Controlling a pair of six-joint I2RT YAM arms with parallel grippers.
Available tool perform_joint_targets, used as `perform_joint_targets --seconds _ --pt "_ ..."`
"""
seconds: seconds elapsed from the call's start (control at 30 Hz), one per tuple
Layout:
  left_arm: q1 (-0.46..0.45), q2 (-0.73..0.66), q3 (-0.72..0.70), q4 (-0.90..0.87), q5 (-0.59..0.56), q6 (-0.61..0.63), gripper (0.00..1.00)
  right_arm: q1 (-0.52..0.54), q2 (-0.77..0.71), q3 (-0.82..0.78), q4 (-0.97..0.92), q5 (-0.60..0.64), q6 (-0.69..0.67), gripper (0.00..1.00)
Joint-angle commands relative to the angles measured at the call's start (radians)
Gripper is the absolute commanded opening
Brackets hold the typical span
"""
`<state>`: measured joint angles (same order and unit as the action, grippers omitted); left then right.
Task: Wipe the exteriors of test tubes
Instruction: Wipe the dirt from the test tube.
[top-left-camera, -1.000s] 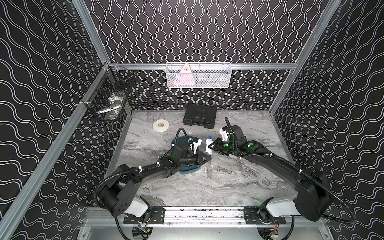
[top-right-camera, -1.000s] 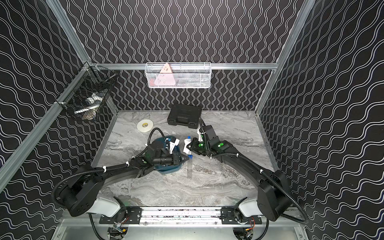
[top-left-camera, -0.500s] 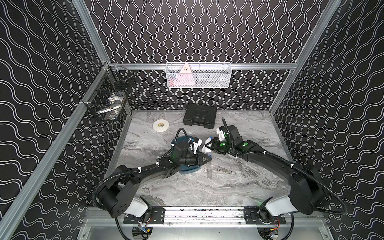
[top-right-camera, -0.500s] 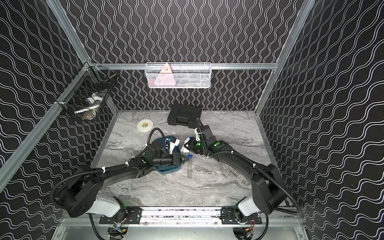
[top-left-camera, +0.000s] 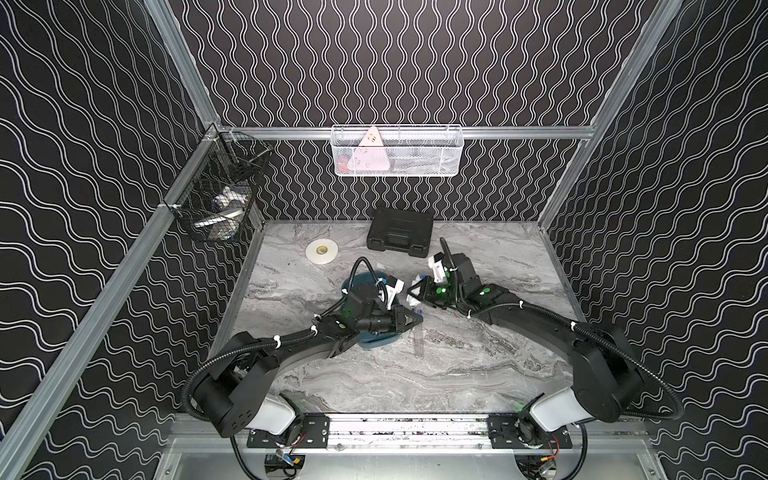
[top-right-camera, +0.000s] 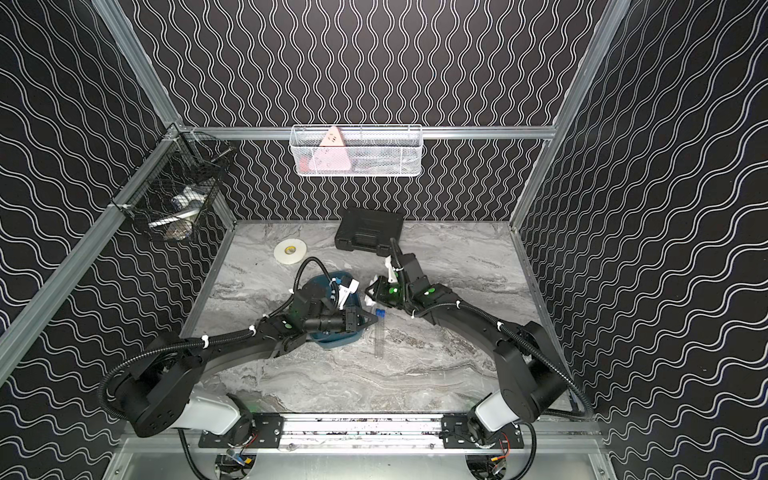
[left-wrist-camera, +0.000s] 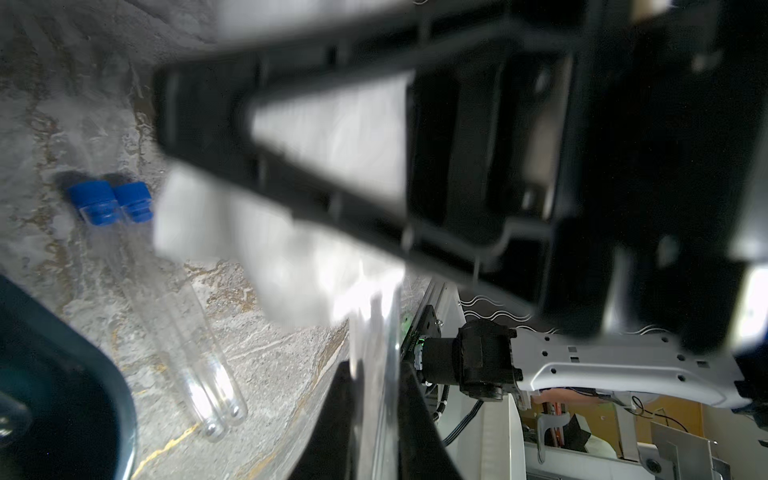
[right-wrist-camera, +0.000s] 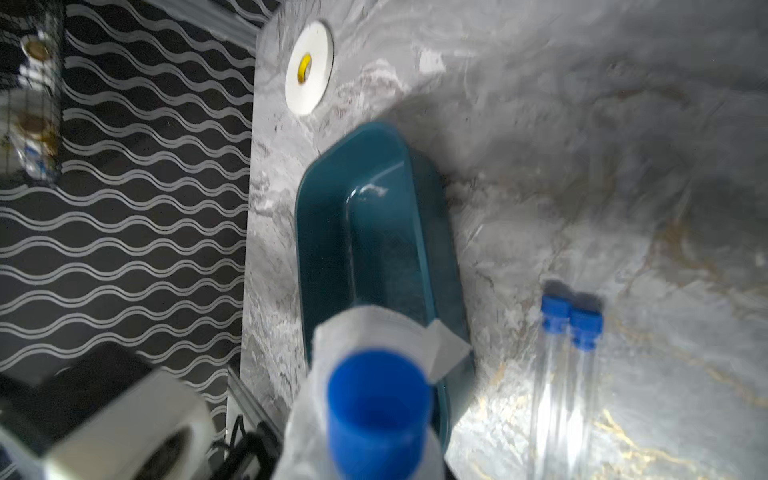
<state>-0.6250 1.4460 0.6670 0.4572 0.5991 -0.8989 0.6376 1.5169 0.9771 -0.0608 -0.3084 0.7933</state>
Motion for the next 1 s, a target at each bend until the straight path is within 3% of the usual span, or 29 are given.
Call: perform_joint_targets --seconds 0.0,0.17,0.43,0.73,0.97 --pt "0.001 0.011 -0.003 0.103 -0.006 -0.028 0.15 0.030 -0.031 -0.049 0.038 0.026 0.039 0.20" --pt "0.001 0.021 -0.002 0.110 -0.004 -0.031 0.15 0.020 -0.032 -0.055 0.051 0.049 0.024 0.19" --pt "0.001 -0.005 -0.004 0.084 -0.007 -0.020 0.15 -0.108 0.046 0.054 0.079 -0.098 -0.045 0.19" --pt "0.002 0.011 -0.013 0.134 -0.016 -0.053 0.15 0.028 -0.025 -0.074 0.114 -0.070 -0.015 0.19" --pt "0.003 0.013 -0.014 0.136 -0.009 -0.056 0.15 0.002 -0.018 -0.062 0.125 -0.056 -0.028 0.19"
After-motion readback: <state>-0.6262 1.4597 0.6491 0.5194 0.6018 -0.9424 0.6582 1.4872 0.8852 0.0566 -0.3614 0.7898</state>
